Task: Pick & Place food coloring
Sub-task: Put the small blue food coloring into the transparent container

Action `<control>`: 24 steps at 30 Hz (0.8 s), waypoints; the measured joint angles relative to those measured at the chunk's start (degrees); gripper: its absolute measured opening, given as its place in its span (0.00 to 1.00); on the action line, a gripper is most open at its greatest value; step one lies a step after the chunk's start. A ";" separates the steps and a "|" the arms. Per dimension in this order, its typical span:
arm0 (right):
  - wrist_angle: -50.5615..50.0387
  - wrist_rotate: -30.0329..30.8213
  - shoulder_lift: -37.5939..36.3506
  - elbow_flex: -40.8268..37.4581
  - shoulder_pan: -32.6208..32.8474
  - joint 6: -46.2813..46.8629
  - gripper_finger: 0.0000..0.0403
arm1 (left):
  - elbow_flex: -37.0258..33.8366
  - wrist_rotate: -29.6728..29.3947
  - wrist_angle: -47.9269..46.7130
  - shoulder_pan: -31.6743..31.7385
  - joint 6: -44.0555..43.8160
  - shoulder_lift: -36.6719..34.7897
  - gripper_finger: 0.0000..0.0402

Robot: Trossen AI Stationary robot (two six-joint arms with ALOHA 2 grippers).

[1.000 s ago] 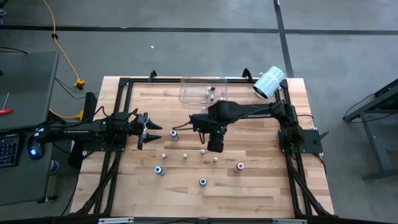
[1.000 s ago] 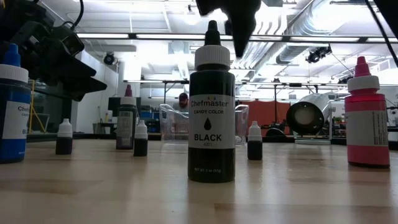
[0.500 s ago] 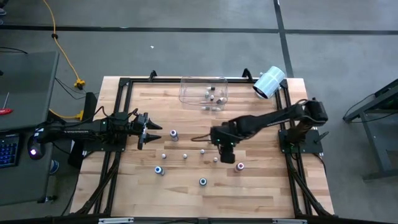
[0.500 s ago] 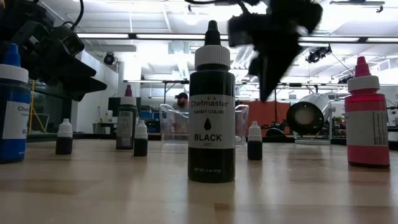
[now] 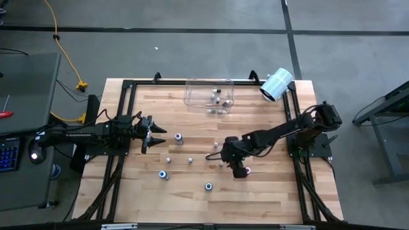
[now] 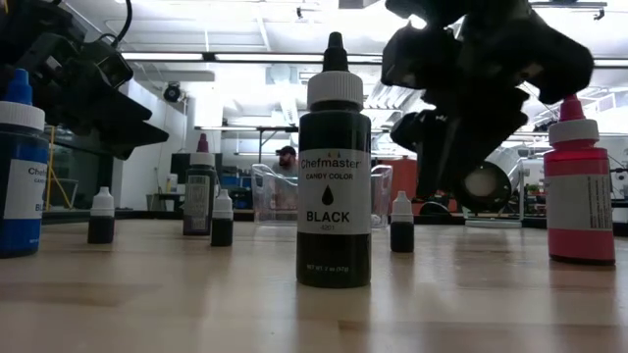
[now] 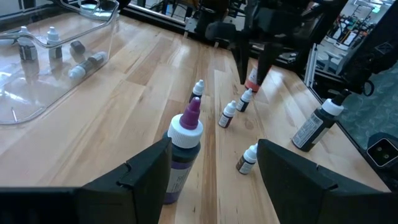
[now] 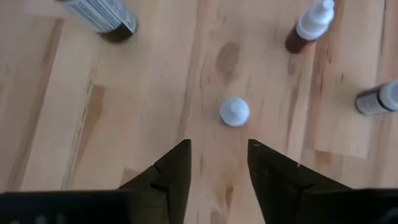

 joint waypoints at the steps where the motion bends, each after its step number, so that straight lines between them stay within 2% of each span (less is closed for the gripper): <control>1: 0.21 0.28 0.06 0.00 0.14 0.09 0.39 | 0.00 0.00 0.00 0.00 0.00 0.00 0.58; 9: 2.58 3.45 0.31 0.18 0.07 0.28 0.50 | 0.00 0.00 0.00 0.01 0.00 -0.01 0.58; 17: 2.71 -0.03 4.42 3.24 -0.28 2.54 0.49 | 0.00 0.00 -0.01 0.00 0.00 0.01 0.58; 24: 1.27 -0.01 5.60 4.42 -0.88 2.71 0.48 | 0.00 0.00 0.00 0.01 0.00 -0.01 0.58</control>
